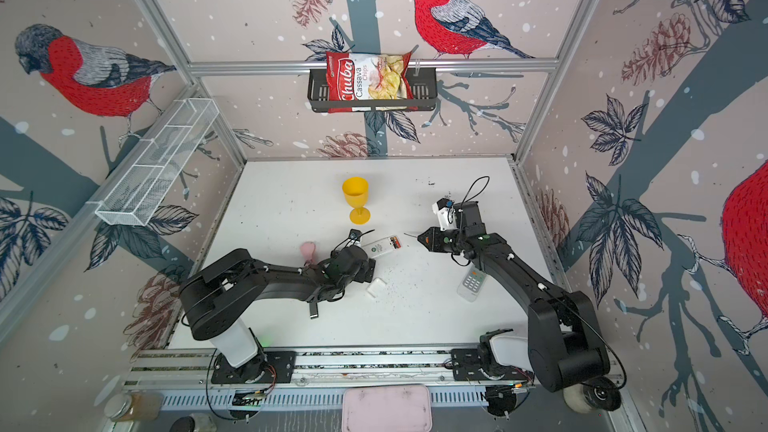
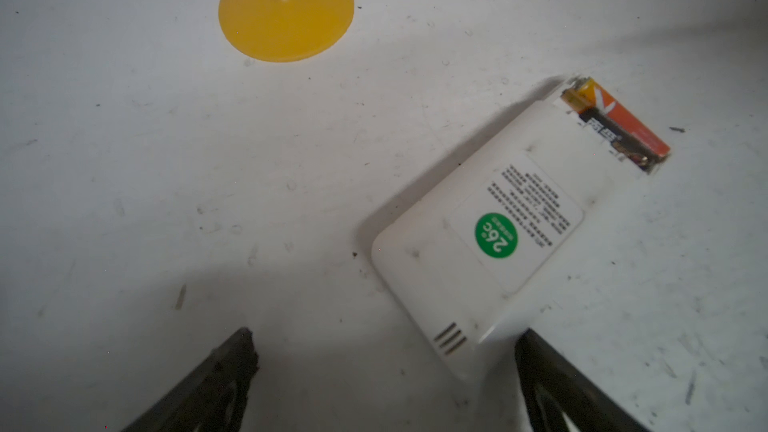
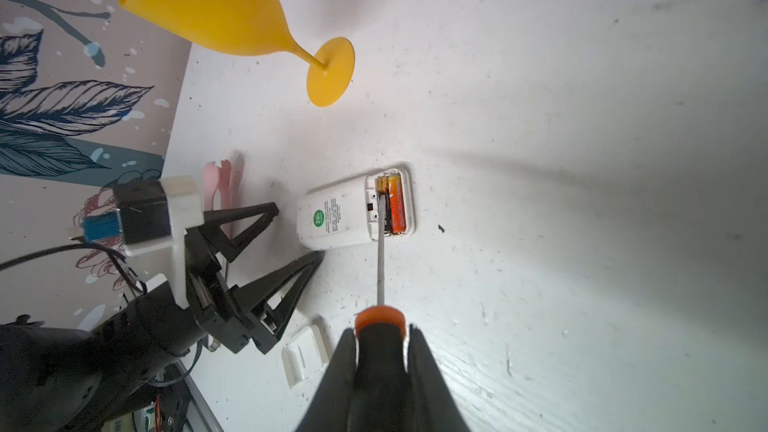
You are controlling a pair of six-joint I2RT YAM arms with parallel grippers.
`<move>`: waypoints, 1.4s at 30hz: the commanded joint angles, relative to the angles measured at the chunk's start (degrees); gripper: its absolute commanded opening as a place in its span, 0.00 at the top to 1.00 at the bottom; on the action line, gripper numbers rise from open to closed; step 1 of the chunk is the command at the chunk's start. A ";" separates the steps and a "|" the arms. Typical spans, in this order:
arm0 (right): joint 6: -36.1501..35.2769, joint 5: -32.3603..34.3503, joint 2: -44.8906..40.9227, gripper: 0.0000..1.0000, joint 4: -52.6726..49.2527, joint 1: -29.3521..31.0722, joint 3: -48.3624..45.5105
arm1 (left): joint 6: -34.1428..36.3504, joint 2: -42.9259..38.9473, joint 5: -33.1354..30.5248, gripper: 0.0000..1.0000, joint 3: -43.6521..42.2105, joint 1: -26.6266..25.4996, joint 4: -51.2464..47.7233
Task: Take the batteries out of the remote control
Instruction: 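Lower the left gripper by the remote while the right brings the screwdriver tip, then pry the orange battery out of the remote with the screwdriver tip in the right gripper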
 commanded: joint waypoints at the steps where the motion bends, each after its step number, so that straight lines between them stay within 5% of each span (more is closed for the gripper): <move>1: -0.72 1.65 0.57 1.00 -0.07 1.00 0.73 | -1.61 -0.20 0.15 0.04 -0.50 1.17 -0.38; 26: -4.01 11.88 3.77 1.00 -9.29 8.39 5.18 | -1.28 -5.21 3.21 0.05 -3.99 4.42 7.09; 42: -6.71 17.37 8.44 1.00 -10.56 13.49 8.42 | -3.04 -8.61 9.54 0.27 -6.09 5.28 11.22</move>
